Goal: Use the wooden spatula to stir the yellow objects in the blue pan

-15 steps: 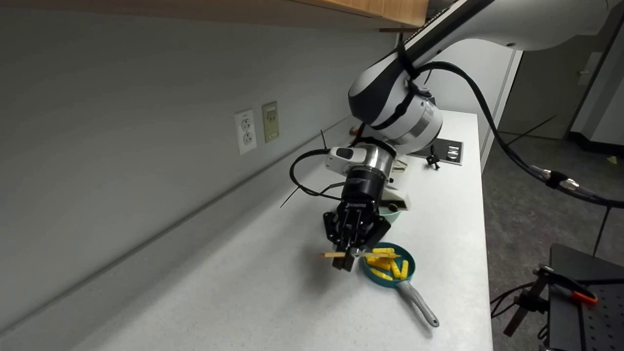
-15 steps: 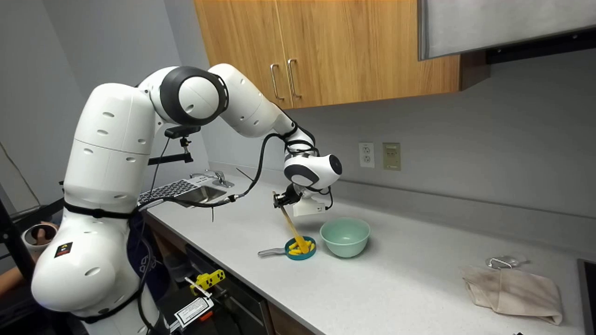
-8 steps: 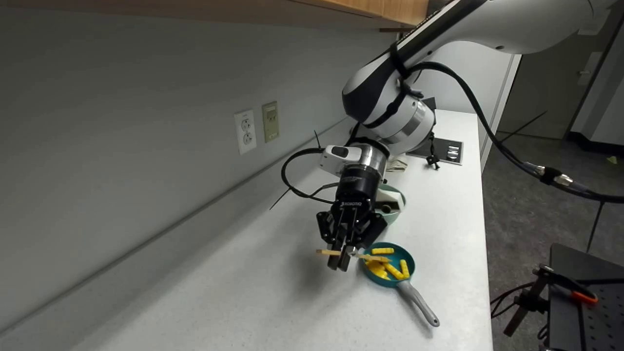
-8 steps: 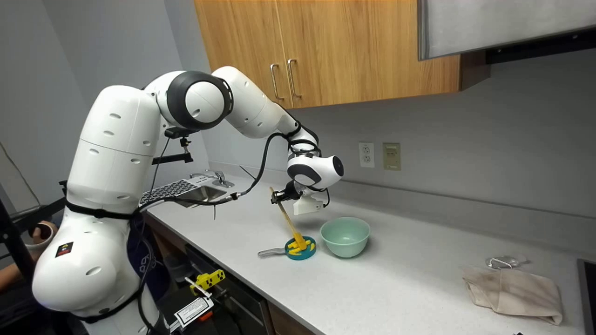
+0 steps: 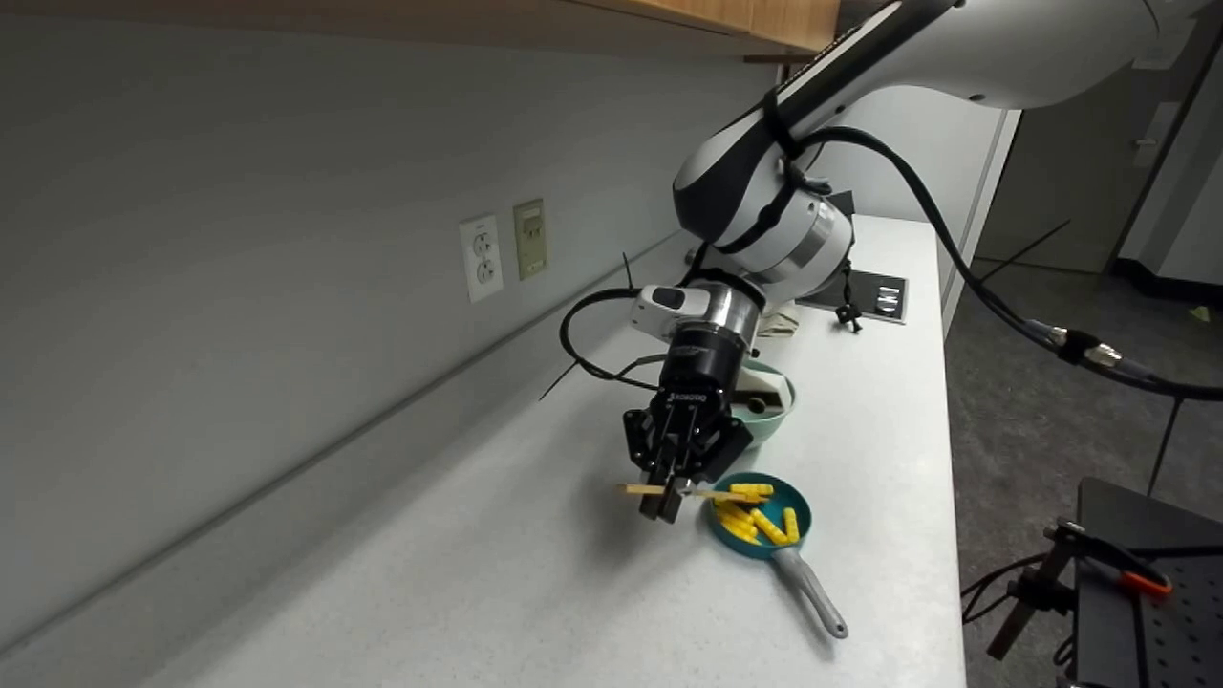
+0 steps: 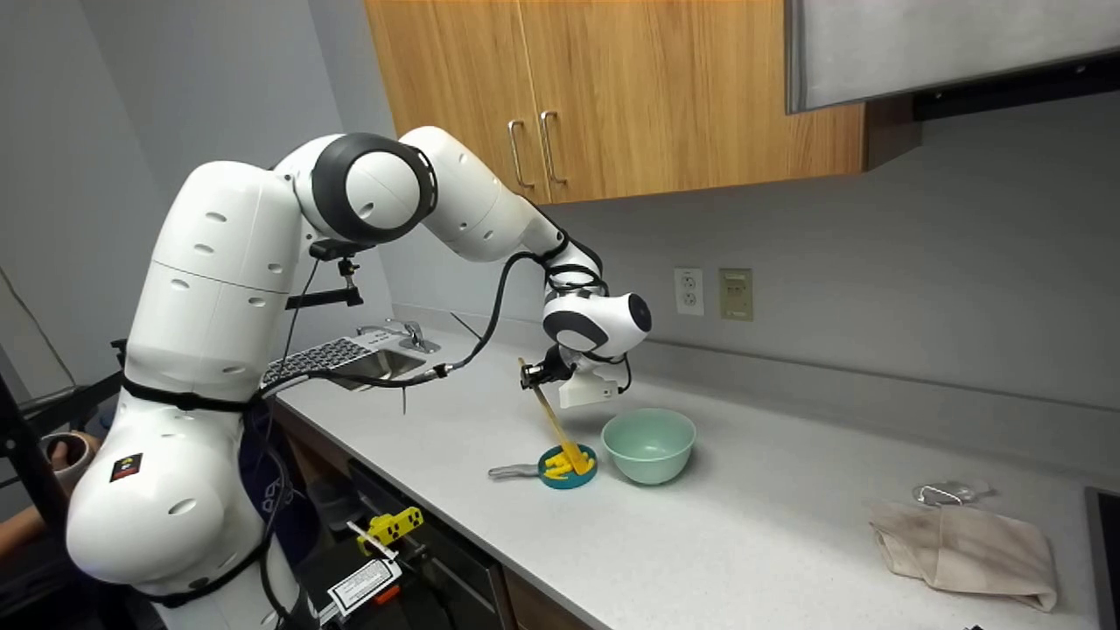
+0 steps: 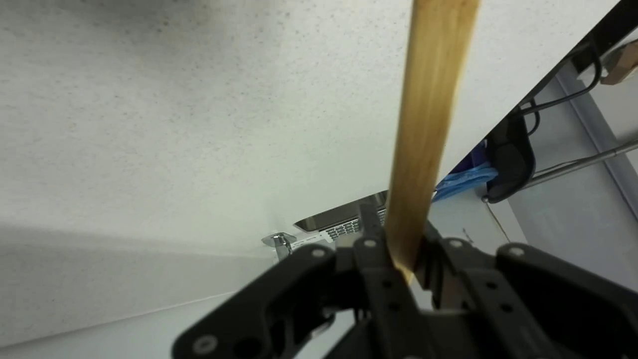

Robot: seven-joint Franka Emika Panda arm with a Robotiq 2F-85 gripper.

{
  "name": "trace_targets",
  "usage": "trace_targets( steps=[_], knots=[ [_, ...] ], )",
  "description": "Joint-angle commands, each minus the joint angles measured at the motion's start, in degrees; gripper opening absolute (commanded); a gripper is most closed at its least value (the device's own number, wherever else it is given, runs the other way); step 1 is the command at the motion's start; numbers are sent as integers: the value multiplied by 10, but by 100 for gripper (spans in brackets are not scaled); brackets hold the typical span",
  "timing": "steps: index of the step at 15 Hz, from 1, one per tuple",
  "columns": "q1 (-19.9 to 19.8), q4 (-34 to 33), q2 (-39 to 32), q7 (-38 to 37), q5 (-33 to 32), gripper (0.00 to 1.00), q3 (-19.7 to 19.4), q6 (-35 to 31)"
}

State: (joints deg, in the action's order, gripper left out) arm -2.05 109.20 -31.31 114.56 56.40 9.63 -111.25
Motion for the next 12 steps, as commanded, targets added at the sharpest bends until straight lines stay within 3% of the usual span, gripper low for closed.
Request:
trace_targets(
  steps=[1,9,12],
  knots=[
    [13,2,-1,9,6,4,-15,-24],
    [11,1,4,9,26,4,-6,-28],
    [7,-1,6,6,60,4,-3,-32]
  ],
)
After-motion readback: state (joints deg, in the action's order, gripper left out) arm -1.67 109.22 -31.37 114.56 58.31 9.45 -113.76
